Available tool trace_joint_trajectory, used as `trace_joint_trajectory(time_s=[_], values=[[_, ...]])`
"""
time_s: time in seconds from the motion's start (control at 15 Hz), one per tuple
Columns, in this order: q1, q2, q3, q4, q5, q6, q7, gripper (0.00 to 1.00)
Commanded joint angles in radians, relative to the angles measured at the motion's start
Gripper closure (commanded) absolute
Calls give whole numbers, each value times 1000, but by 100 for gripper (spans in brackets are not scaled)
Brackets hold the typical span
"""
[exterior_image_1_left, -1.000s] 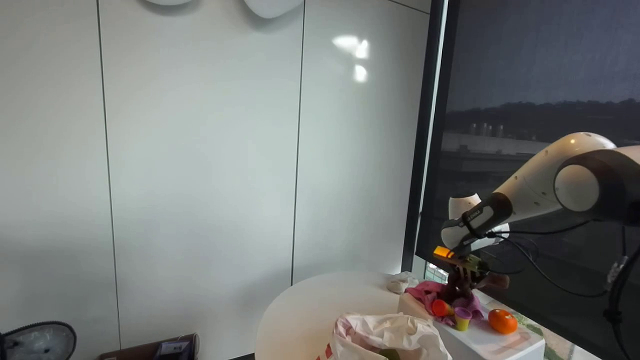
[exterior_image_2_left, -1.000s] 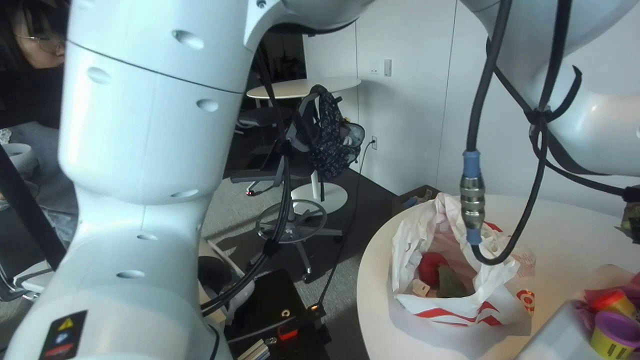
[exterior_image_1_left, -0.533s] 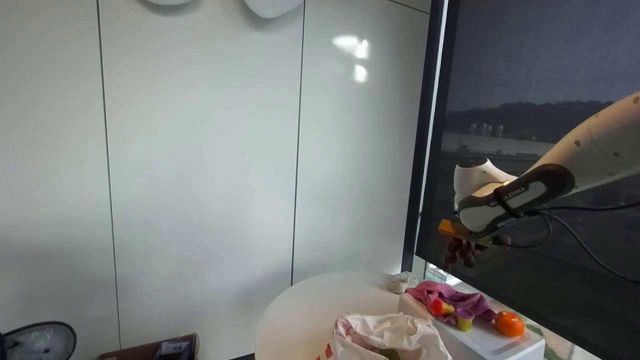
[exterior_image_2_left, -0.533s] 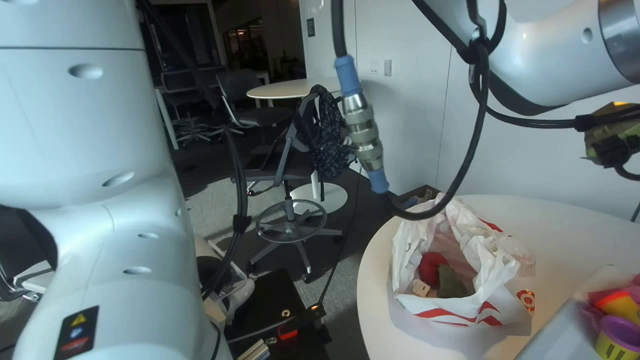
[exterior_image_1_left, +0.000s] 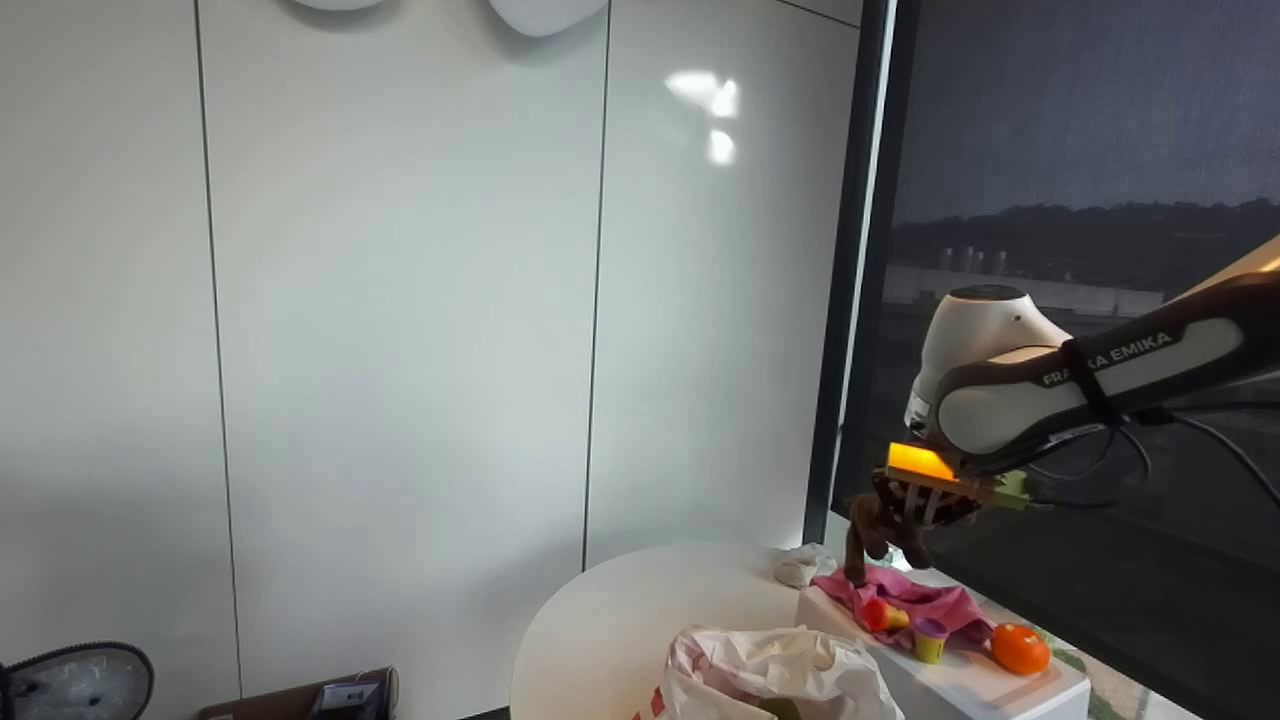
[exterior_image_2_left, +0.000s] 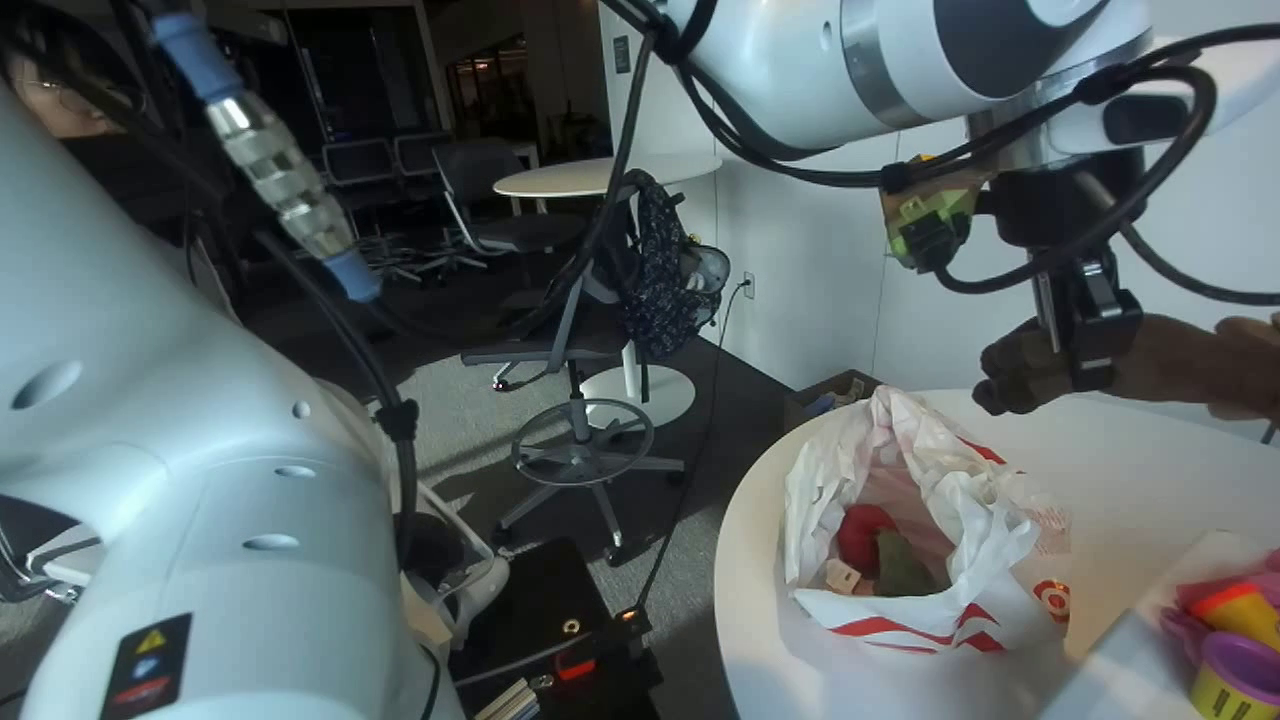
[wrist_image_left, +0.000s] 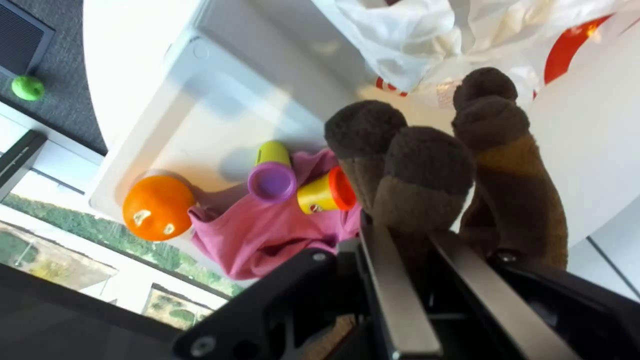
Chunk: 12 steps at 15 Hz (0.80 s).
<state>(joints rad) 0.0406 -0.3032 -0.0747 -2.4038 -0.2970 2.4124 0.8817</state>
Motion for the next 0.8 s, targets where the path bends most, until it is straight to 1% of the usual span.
trace_joint_trajectory(time_s=[0.0,0.2,0.27,0.4,0.53,0.67,0.73], values=[[21,-59,57,-103,187,-21,-196,94],[47,-42,97,-137,320,-89,-341,94],[52,-22,111,-144,348,-113,-379,94],[51,23,139,-141,371,-180,-436,94],[52,80,160,-126,367,-250,-476,94],[63,131,167,-104,396,-317,-534,94],[71,161,167,-86,427,-343,-575,94]])
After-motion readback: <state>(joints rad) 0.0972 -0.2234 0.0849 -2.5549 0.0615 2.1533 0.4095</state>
